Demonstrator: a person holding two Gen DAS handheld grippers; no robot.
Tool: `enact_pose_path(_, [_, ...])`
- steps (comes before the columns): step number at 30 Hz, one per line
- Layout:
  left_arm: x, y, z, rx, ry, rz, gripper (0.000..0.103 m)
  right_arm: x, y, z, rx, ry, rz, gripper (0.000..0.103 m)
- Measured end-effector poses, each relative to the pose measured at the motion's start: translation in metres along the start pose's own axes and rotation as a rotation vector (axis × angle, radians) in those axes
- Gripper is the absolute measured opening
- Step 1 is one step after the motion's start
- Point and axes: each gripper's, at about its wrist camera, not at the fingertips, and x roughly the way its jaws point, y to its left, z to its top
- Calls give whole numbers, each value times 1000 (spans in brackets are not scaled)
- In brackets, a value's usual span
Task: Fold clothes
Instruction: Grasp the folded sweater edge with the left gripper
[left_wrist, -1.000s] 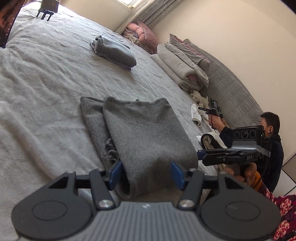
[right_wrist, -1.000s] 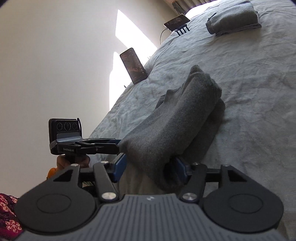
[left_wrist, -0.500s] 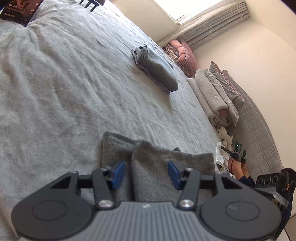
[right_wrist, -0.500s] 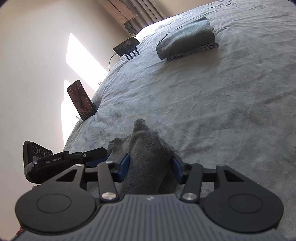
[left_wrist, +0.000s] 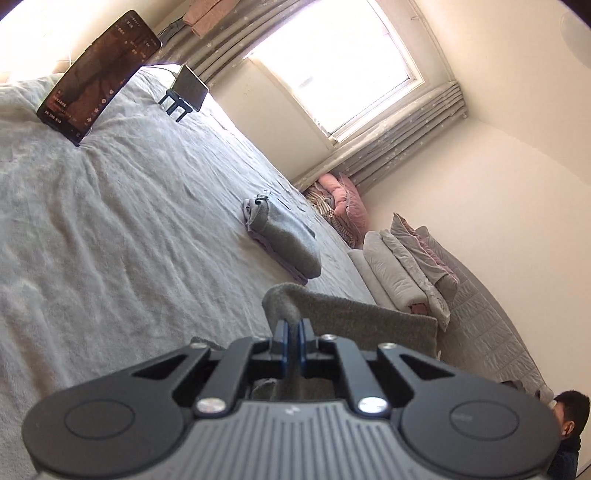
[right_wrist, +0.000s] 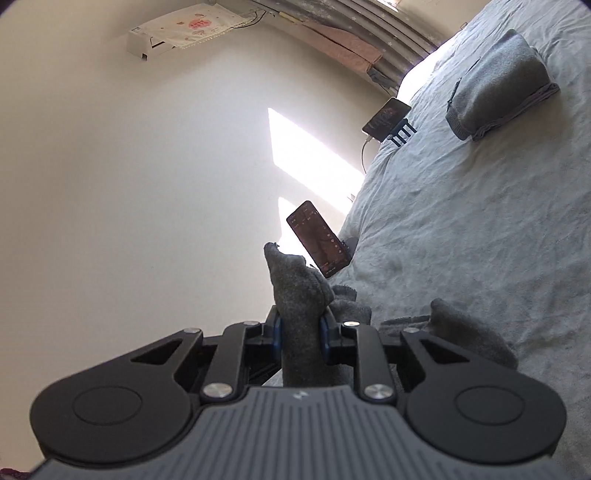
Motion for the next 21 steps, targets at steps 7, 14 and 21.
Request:
enact_pose_path(7, [41, 9, -18, 113, 124, 273, 6, 7, -51, -9, 78, 42, -307, 24])
enact_pose_path(14, [23, -14, -15, 179, 17, 272, 42, -13, -13, -12, -118, -79, -371, 47])
enact_pose_path(21, [36, -54, -32, 396, 44, 262, 44, 9, 29, -41, -494, -114, -379, 46])
